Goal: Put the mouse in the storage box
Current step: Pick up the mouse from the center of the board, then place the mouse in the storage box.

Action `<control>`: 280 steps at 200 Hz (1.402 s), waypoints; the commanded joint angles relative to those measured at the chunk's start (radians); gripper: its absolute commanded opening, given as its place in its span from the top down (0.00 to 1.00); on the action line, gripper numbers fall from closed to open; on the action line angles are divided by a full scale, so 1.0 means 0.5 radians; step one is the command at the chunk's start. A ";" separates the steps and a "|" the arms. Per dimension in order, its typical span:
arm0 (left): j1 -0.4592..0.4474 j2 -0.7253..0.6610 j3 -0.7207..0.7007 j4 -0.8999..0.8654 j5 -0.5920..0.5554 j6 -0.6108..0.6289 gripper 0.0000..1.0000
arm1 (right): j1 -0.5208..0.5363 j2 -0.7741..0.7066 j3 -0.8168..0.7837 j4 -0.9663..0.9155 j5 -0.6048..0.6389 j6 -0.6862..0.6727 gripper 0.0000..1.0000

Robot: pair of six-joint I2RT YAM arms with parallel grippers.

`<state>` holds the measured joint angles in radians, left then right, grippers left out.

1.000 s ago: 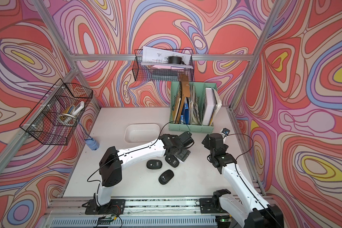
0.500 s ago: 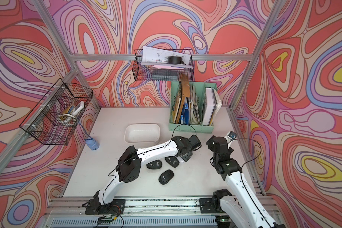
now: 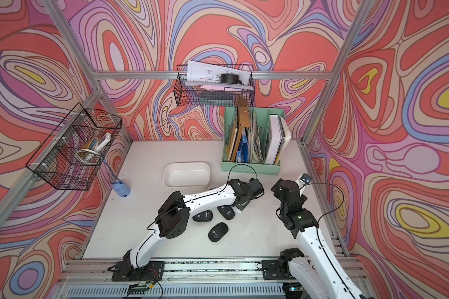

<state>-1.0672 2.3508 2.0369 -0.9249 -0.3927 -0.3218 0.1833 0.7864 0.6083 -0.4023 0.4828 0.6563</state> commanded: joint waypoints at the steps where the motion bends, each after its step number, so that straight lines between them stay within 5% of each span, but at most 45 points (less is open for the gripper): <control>1: 0.024 -0.186 -0.119 0.117 0.126 -0.060 0.76 | 0.008 -0.002 -0.020 -0.010 -0.027 0.013 0.10; 45: 0.240 -0.734 -0.650 0.542 0.510 -0.276 0.78 | 0.008 0.054 -0.017 0.034 -0.151 -0.018 0.10; 115: 0.892 -1.318 -1.332 1.026 1.082 -0.567 0.77 | 0.085 0.299 0.066 0.151 -0.396 -0.065 0.12; 192: 1.305 -1.098 -1.620 1.551 1.400 -0.840 0.78 | 0.448 0.565 0.225 0.178 -0.305 -0.077 0.12; 280: 1.426 -0.851 -1.680 1.881 1.585 -0.987 0.70 | 0.756 0.953 0.429 0.246 -0.296 -0.049 0.12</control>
<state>-0.3573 1.8847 1.2160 -0.0666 0.3496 -0.7773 0.5255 1.2228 0.7677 -0.3000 0.3218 0.6292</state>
